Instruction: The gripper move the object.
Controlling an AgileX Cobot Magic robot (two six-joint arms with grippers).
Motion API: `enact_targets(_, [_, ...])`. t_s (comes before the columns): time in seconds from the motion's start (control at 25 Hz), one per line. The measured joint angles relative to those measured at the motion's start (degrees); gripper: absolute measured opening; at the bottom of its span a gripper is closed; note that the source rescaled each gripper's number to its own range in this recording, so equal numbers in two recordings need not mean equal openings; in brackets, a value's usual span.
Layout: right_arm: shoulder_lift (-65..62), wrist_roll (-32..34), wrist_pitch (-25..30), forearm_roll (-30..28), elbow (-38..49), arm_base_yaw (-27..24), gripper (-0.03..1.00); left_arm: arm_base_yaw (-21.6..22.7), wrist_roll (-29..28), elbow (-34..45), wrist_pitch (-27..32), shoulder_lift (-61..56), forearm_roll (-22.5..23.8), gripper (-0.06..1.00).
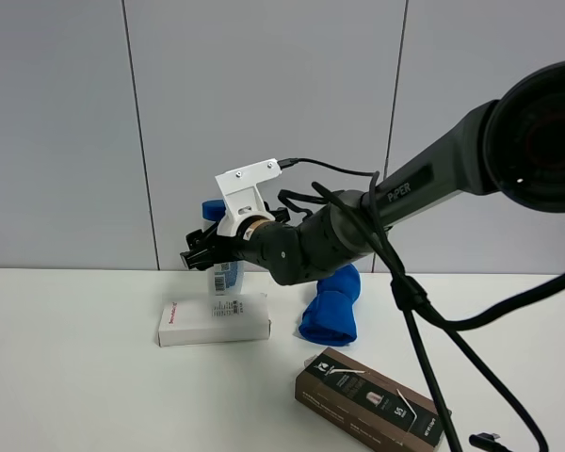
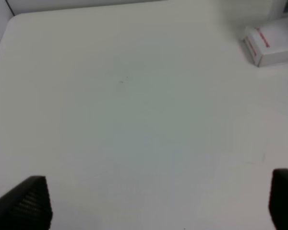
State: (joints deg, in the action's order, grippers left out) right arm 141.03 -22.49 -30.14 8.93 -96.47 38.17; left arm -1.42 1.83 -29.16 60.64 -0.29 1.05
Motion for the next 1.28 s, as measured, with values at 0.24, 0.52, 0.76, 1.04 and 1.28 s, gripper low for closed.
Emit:
enact_targets(0.24, [-3.0, -0.7, 5.4, 0.0, 0.0, 0.4, 0.53, 0.0, 0.0, 0.0, 0.0, 0.0, 0.0, 1.00])
enact_targets(0.52, [-8.0, -1.1, 10.9, -0.1, 0.0, 0.4, 0.61, 0.0, 0.0, 0.0, 0.0, 0.0, 0.0, 1.00])
enact_targets(0.76, [-14.5, -4.5, 16.7, -0.1, 0.0, 0.4, 0.62, 0.0, 0.0, 0.0, 0.0, 0.0, 0.0, 1.00])
enact_targets(1.04, [-26.2, -5.6, 34.6, -1.2, 0.0, 0.4, 0.62, 0.0, 0.0, 0.0, 0.0, 0.0, 0.0, 1.00])
enact_targets(1.28, [-39.3, -4.6, 48.1, -9.4, 0.0, 0.6, 0.62, 0.0, 0.0, 0.0, 0.0, 0.0, 0.0, 1.00])
